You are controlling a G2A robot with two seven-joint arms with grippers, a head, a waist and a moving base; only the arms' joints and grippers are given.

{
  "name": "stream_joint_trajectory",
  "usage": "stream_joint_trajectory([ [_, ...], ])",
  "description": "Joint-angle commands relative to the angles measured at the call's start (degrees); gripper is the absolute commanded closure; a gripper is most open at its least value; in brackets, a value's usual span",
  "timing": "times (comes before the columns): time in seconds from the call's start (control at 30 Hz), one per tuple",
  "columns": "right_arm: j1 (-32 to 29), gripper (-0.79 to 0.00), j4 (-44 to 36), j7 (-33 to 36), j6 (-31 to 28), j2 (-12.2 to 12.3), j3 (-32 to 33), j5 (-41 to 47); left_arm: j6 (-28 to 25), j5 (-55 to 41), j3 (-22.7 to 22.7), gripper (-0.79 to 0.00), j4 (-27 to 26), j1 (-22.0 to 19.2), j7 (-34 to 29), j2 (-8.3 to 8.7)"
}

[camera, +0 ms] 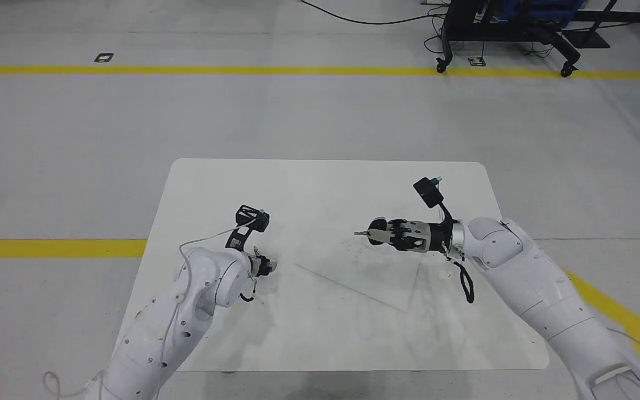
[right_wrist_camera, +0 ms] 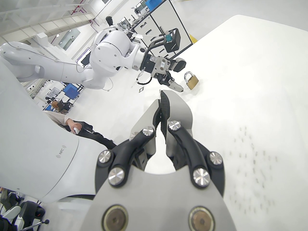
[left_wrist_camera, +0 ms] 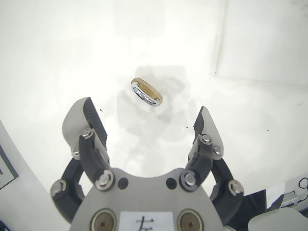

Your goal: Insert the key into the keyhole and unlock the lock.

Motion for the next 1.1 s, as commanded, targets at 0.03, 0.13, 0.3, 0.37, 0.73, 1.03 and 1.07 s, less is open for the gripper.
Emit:
stream_joint_trajectory([
  [0.03,0.0,0.0,0.0,0.0,0.0,0.0,0.0,0.0,0.0,-1.0,-0.1,-0.563,1.3,-0.7,0.9,-0.31],
  [0.13,0.0,0.0,0.0,0.0,0.0,0.0,0.0,0.0,0.0,-1.8,-0.4,-0.462,3.3,-1.6,1.8,-0.6],
  [0.3,0.0,0.0,0.0,0.0,0.0,0.0,0.0,0.0,-0.5,-2.7,-0.2,-0.379,5.2,-2.6,2.9,-1.07],
  [0.37,0.0,0.0,0.0,0.0,0.0,0.0,0.0,0.0,-0.6,-2.9,-0.1,-0.342,5.8,-3.0,3.1,-1.25],
  [0.73,0.0,0.0,0.0,0.0,0.0,0.0,0.0,0.0,-0.8,-2.6,0.0,-0.274,3.8,-2.0,1.2,-1.63],
  [1.03,0.0,0.0,0.0,0.0,0.0,0.0,0.0,0.0,-1.1,-1.4,-0.6,-0.231,2.0,-0.8,0.0,-1.7],
  [1.07,0.0,0.0,0.0,0.0,0.0,0.0,0.0,0.0,-1.2,-1.4,-0.7,-0.209,2.1,-0.8,0.1,-1.74],
])
